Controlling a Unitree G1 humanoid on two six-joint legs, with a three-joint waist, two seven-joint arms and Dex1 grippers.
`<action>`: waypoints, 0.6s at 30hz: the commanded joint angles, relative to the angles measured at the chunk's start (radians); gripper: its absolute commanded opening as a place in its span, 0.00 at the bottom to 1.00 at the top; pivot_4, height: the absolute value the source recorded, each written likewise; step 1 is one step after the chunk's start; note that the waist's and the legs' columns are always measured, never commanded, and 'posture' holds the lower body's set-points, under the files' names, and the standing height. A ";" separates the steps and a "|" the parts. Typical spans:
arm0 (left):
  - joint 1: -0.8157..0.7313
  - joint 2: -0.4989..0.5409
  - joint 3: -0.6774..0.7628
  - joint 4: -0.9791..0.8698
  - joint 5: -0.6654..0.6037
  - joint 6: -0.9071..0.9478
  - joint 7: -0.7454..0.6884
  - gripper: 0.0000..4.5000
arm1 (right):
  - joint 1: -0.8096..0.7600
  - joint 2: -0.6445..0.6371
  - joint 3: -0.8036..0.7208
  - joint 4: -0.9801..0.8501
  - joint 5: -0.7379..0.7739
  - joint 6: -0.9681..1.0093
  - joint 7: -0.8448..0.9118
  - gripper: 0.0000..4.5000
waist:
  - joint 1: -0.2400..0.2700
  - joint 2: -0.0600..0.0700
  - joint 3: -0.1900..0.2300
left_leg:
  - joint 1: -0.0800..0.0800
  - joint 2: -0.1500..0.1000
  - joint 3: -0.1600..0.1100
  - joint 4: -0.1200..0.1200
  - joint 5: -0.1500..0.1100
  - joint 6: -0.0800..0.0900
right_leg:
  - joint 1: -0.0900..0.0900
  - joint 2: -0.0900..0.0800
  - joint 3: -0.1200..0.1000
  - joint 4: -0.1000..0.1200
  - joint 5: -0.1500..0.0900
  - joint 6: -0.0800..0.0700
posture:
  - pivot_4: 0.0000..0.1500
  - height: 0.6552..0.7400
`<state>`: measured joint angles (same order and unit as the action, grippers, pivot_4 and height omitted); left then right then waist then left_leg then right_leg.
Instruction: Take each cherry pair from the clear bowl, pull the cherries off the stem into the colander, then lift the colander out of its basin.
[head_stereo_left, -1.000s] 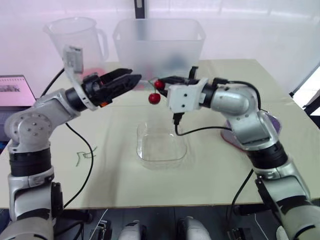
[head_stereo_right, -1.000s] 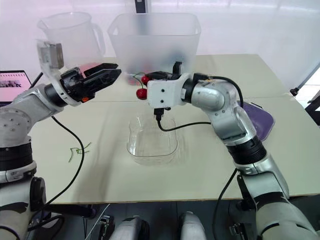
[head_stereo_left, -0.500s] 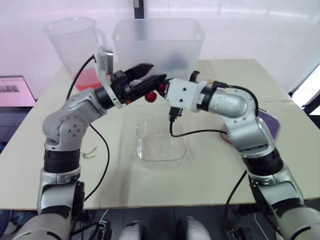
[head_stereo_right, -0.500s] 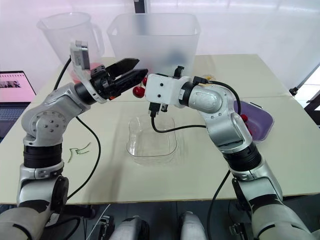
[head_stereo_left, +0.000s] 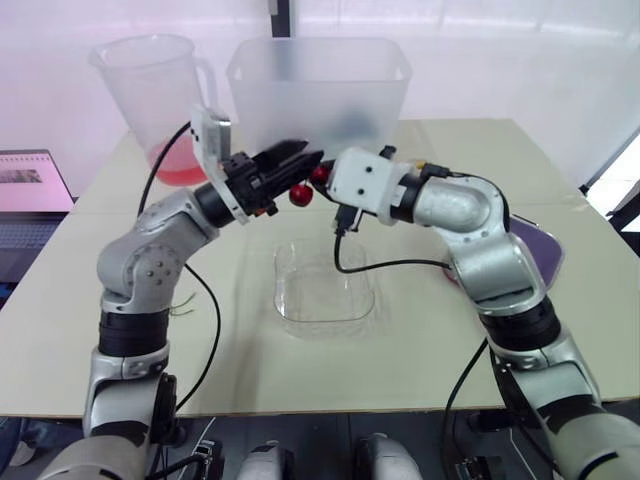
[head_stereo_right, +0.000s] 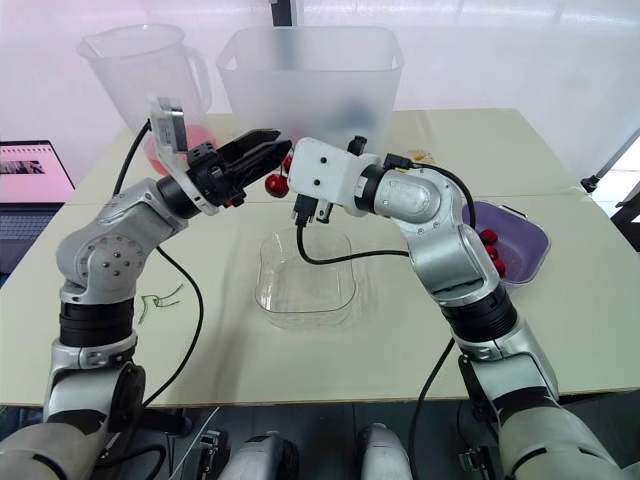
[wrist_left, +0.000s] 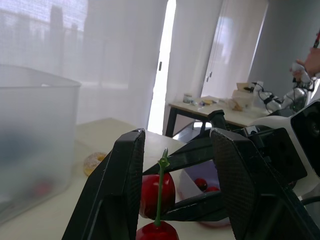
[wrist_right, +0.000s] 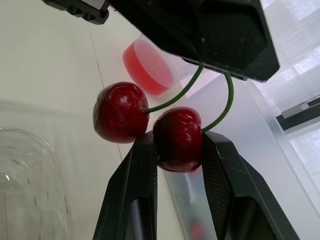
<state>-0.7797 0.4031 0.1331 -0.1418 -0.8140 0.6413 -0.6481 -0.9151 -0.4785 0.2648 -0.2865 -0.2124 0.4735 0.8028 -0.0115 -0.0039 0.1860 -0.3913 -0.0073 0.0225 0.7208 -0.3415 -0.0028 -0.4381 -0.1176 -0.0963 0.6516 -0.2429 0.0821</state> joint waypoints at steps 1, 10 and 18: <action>-0.012 -0.004 0.012 -0.024 0.009 -0.025 0.000 0.49 | -0.031 -0.001 -0.027 -0.047 0.013 -0.004 -0.013 0.27 | 0.000 0.000 0.000 | 0.000 0.000 0.000 0.000 0.000 0.000 | 0.000 0.000 0.000 0.000 0.000 0.000 | 1.00 0.39; -0.025 -0.012 0.008 -0.012 0.016 -0.016 -0.014 0.02 | -0.035 -0.006 -0.024 -0.049 0.028 -0.004 -0.009 0.27 | 0.000 0.000 0.000 | 0.000 0.000 0.000 0.000 0.000 0.000 | 0.000 0.000 0.000 0.000 0.000 0.000 | 1.00 0.39; -0.042 -0.003 0.017 0.005 0.011 -0.010 -0.026 0.00 | -0.030 -0.001 -0.048 -0.070 0.087 0.030 0.007 0.40 | 0.000 0.000 0.000 | 0.000 0.000 0.000 0.000 0.000 0.000 | 0.000 0.000 0.000 0.000 0.000 0.000 | 1.00 0.39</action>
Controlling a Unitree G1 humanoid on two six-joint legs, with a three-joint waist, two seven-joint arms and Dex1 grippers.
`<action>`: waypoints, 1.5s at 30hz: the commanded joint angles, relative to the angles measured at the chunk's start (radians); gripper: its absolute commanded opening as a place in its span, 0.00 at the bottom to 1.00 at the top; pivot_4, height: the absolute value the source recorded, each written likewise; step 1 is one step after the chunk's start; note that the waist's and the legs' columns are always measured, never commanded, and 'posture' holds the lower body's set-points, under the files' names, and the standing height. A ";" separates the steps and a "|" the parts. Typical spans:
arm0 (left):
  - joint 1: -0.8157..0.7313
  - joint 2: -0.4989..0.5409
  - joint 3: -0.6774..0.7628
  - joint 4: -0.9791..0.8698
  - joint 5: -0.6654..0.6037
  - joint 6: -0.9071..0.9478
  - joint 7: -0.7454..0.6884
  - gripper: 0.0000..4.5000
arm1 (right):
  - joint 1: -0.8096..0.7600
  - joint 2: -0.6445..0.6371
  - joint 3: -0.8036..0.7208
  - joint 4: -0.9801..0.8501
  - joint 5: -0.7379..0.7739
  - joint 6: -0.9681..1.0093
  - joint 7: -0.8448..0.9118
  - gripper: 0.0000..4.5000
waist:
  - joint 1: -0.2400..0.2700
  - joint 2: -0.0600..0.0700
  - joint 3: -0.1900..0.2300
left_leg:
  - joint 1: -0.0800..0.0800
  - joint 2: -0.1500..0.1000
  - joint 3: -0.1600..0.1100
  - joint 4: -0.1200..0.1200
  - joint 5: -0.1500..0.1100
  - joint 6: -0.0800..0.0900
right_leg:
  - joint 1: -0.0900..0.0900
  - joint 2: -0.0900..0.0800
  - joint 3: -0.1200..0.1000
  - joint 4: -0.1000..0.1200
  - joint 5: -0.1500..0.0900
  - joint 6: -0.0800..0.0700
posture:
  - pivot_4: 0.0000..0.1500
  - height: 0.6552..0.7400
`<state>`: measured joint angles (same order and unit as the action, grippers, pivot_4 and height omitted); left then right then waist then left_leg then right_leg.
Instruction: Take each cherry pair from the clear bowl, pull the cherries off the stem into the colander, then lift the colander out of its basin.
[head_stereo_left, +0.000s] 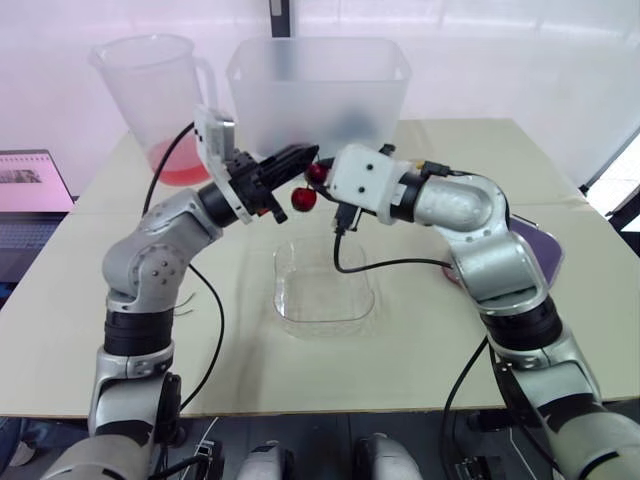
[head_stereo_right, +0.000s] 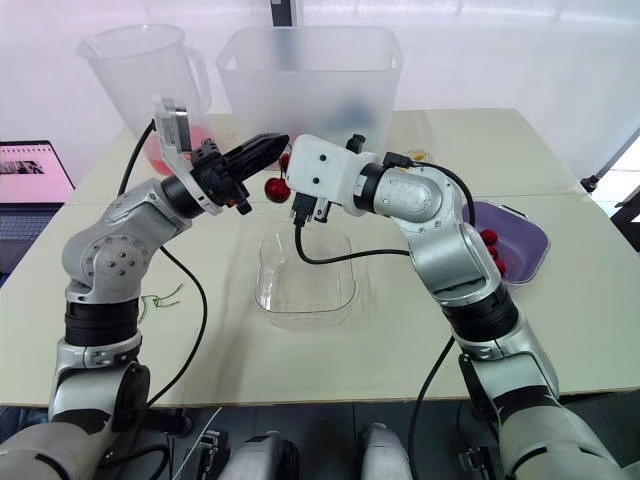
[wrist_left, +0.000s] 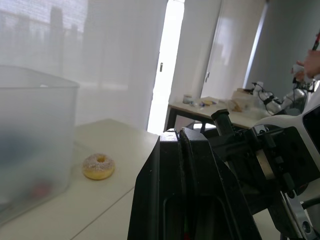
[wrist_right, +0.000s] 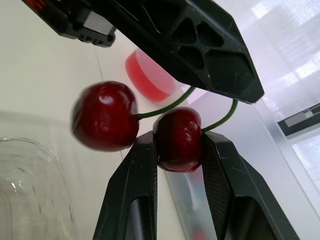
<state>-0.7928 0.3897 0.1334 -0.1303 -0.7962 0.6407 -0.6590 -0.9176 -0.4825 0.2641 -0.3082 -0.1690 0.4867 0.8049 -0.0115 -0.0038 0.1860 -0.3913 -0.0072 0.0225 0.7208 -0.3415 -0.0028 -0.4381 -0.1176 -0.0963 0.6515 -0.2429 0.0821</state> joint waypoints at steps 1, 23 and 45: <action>-0.033 0.015 0.019 -0.002 -0.007 -0.008 -0.021 0.00 | -0.026 -0.002 -0.055 -0.053 0.055 0.025 0.009 0.47 | 0.000 0.000 0.000 | 0.000 0.000 0.000 0.000 0.000 0.000 | 0.000 0.000 0.000 0.000 0.000 0.000 | 1.00 0.39; -0.094 0.187 0.002 0.055 -0.116 0.160 -0.374 0.00 | -0.060 -0.013 -0.475 0.129 0.919 0.669 0.172 0.99 | 0.000 0.001 0.000 | 0.000 0.000 0.000 -0.001 0.000 0.000 | 0.001 0.000 0.000 -0.001 0.000 0.000 | 1.00 0.39; -0.067 0.153 0.021 -0.004 -0.136 0.181 -0.308 0.00 | 0.017 0.045 -0.373 0.150 0.989 0.575 0.092 0.29 | 0.000 0.001 0.000 | 0.000 0.000 0.000 -0.001 0.000 0.000 | 0.000 0.000 0.000 0.000 0.000 0.000 | 1.00 0.39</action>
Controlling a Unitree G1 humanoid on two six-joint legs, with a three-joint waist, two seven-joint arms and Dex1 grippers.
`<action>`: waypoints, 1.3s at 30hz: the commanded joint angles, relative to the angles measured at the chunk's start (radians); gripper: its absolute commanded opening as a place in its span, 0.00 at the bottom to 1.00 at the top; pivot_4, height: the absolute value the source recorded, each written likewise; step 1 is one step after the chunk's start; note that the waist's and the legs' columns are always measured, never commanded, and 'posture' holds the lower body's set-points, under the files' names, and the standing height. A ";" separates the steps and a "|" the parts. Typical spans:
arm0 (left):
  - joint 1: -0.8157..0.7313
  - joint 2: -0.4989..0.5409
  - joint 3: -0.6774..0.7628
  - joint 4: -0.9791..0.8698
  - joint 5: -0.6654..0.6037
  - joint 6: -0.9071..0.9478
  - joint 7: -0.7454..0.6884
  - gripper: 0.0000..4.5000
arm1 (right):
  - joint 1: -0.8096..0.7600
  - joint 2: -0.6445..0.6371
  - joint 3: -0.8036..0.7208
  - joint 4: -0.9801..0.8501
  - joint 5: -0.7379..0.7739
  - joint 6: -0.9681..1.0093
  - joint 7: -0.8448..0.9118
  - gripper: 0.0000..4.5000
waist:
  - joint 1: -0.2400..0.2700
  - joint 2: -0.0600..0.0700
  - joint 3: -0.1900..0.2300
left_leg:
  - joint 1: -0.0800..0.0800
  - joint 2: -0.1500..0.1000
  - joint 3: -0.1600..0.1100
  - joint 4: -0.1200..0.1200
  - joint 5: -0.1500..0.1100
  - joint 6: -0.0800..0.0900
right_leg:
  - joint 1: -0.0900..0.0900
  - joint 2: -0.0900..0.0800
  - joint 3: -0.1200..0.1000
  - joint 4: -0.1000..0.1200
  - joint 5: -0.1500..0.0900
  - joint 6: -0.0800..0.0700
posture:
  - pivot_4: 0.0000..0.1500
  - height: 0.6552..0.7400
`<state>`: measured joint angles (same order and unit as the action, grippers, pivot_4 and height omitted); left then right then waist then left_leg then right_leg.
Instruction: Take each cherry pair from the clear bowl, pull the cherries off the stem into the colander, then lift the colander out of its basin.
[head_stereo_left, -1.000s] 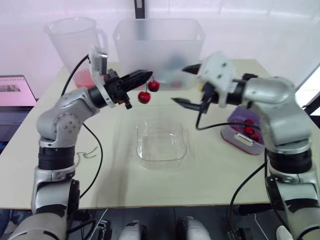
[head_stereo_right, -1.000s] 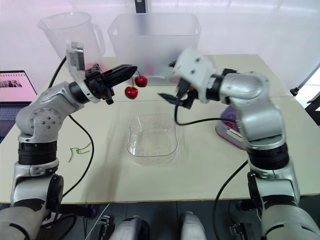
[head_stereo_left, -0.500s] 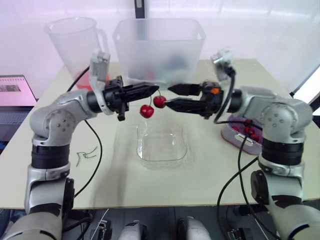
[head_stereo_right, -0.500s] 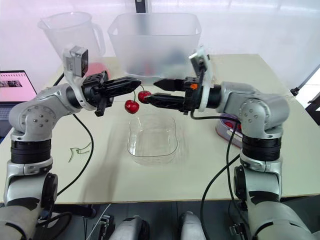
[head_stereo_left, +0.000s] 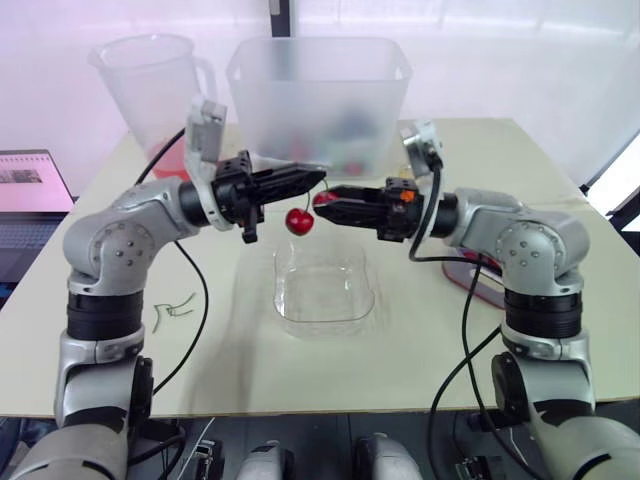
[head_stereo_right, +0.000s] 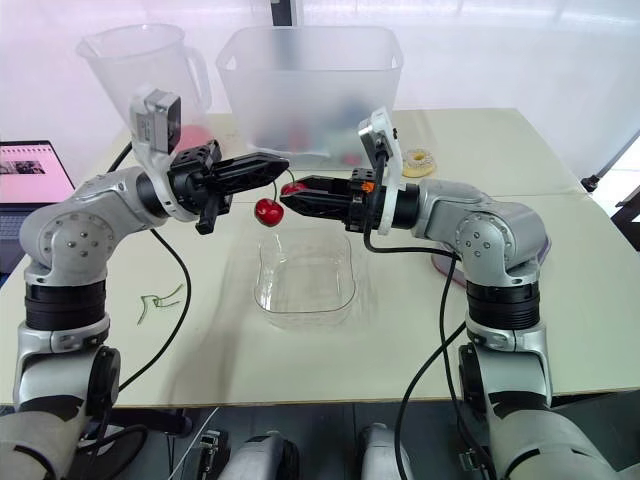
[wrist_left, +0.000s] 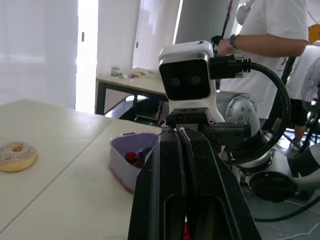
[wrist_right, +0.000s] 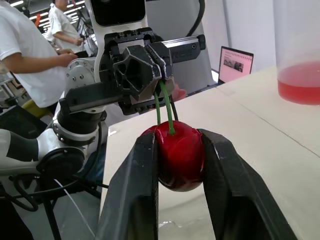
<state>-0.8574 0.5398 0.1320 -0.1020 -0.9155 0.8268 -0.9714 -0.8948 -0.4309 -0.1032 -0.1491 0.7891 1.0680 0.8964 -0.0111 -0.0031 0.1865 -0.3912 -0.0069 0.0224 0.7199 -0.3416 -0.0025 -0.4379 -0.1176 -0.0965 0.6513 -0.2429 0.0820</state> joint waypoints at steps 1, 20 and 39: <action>-0.003 0.004 0.022 -0.031 -0.017 -0.006 0.005 0.00 | -0.006 -0.007 -0.005 -0.009 0.033 -0.007 -0.001 0.29 | 0.000 0.000 0.000 | 0.000 0.000 0.000 0.000 0.000 0.000 | 0.000 0.000 0.000 0.000 0.000 0.000 | 1.00 0.39; 0.018 0.002 0.034 -0.041 -0.017 -0.024 0.026 0.00 | 0.006 -0.073 0.063 0.007 0.027 0.004 0.040 0.19 | 0.001 0.000 0.000 | 0.000 0.000 0.000 0.000 0.000 0.000 | 0.000 0.000 0.000 0.000 0.000 0.000 | 1.00 0.39; 0.092 -0.013 0.085 -0.088 -0.035 -0.053 0.108 0.00 | -0.001 -0.632 0.091 0.289 -0.265 -0.234 0.212 0.19 | 0.020 -0.001 0.000 | 0.000 -0.001 0.000 0.000 0.000 0.000 | 0.001 -0.001 0.000 -0.002 0.000 0.000 | 1.00 0.39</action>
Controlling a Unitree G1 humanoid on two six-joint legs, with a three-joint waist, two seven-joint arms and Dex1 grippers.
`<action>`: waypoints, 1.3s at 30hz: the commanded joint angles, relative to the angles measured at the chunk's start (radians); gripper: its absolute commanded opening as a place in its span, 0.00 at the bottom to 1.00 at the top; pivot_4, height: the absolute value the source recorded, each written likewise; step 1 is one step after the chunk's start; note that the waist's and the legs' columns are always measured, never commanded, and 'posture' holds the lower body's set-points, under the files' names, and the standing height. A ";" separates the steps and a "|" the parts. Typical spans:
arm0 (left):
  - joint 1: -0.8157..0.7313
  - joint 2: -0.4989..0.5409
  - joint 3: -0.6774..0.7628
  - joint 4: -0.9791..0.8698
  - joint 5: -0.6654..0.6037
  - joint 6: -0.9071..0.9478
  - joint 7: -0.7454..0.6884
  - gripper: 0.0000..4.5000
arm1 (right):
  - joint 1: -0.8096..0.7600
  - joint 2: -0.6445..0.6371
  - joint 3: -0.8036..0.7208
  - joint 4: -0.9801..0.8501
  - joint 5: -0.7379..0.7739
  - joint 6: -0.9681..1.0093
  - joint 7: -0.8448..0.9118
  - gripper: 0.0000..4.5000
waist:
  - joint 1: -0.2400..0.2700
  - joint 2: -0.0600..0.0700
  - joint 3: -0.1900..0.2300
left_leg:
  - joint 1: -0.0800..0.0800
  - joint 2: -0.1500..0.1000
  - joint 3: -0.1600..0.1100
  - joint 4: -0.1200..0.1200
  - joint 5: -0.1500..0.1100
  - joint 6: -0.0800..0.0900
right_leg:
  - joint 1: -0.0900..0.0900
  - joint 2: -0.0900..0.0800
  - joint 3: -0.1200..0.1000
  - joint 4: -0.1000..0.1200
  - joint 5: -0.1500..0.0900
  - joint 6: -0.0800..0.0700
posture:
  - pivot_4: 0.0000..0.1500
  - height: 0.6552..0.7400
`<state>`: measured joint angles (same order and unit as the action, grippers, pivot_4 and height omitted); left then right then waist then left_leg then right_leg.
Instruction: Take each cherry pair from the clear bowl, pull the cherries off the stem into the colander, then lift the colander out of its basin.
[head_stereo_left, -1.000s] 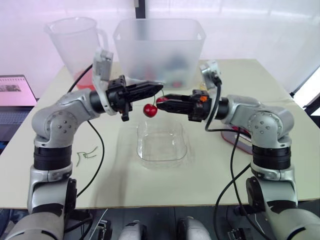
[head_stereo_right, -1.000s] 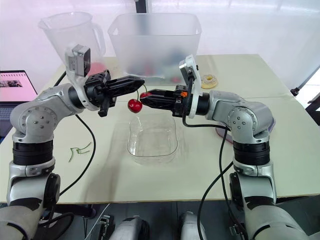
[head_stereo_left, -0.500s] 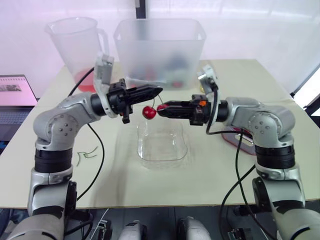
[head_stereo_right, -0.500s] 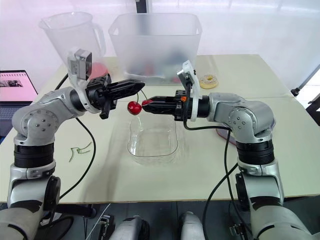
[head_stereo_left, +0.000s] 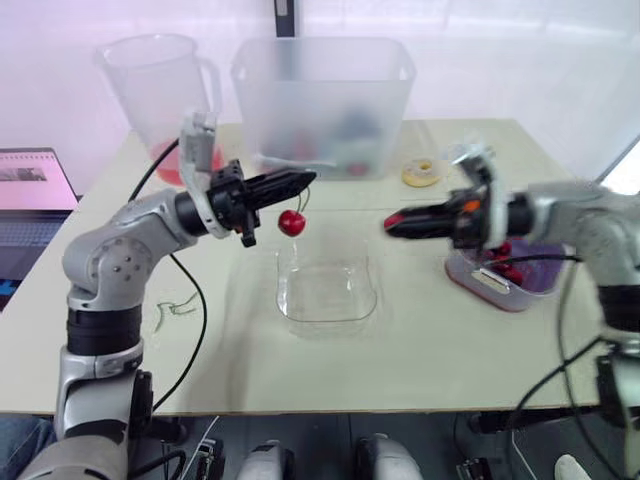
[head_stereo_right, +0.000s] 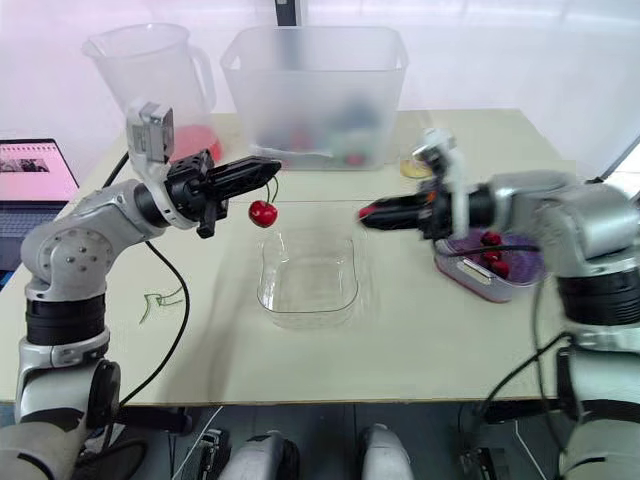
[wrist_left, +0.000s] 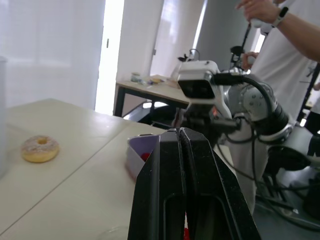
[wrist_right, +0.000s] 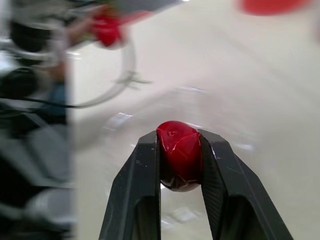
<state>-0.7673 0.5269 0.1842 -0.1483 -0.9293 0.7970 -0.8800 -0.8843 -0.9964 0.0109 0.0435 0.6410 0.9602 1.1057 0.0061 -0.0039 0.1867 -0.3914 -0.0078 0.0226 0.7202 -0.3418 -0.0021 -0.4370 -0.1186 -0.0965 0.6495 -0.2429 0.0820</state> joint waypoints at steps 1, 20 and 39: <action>0.009 -0.005 0.038 -0.048 -0.019 -0.030 0.025 0.00 | -0.011 -0.095 -0.021 0.158 -0.162 -0.166 -0.013 0.19 | 0.004 0.000 0.000 | 0.000 0.000 0.000 0.000 0.000 0.000 | 0.000 0.000 0.000 0.000 0.000 0.000 | 1.00 0.39; 0.082 -0.036 0.051 -0.076 0.035 -0.118 0.134 0.00 | -0.093 -0.075 0.095 0.505 -0.495 -0.444 0.105 0.99 | 0.004 0.001 0.001 | 0.001 0.002 0.001 0.000 0.000 -0.001 | 0.000 0.001 0.000 0.000 0.000 0.000 | 1.00 0.39; -0.028 -0.082 0.071 -0.064 -0.122 -0.046 0.253 0.00 | -0.080 0.609 -0.142 -0.128 0.109 0.121 -0.208 0.99 | 0.008 0.001 0.000 | 0.000 -0.001 -0.003 0.004 0.000 -0.001 | 0.004 -0.001 -0.003 0.001 0.000 0.000 | 1.00 0.39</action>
<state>-0.7647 0.4386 0.2494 -0.1899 -1.0270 0.7492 -0.6287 -0.9353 -0.3947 -0.1109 -0.0455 0.7320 1.1171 0.9308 0.0141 -0.0033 0.1867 -0.3913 -0.0085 0.0197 0.7245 -0.3415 -0.0028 -0.4334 -0.1191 -0.0992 0.6507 -0.2427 0.0821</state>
